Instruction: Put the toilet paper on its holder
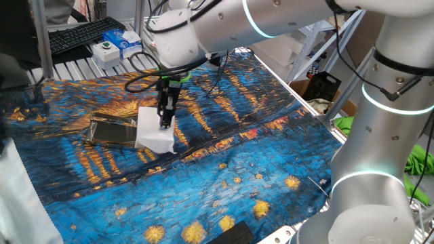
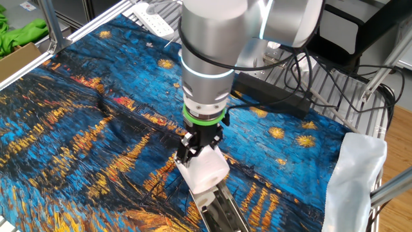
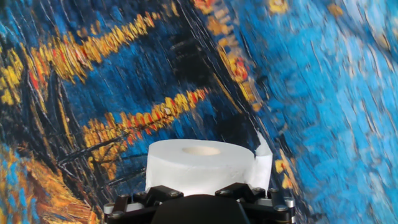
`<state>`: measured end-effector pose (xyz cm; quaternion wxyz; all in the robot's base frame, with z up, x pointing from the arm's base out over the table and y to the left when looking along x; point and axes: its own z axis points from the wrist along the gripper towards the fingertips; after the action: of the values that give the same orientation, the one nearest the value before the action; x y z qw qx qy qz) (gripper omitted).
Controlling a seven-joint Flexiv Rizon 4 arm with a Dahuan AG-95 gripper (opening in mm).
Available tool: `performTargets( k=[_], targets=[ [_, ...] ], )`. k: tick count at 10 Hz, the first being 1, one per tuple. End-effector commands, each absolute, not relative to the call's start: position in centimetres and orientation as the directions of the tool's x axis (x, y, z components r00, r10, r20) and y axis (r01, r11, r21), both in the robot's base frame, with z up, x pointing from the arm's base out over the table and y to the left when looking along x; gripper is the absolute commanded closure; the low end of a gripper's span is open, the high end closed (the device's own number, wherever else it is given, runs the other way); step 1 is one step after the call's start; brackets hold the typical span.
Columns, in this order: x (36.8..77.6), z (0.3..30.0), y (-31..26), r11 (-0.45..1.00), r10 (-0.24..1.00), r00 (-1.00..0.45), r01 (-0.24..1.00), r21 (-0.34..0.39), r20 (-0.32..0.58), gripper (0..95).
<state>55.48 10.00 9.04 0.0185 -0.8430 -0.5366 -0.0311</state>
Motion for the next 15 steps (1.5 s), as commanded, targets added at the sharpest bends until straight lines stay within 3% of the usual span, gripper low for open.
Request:
performTargets(
  k=[1, 15],
  targets=[
    [55.6, 8.9, 10.1, -0.433, 0.899, 0.431, 0.902, -0.001, 0.081, 95.0],
    [57.9, 8.5, 15.7, -0.510, 0.857, 0.509, 0.860, -0.010, 0.083, 95.0]
  ],
)
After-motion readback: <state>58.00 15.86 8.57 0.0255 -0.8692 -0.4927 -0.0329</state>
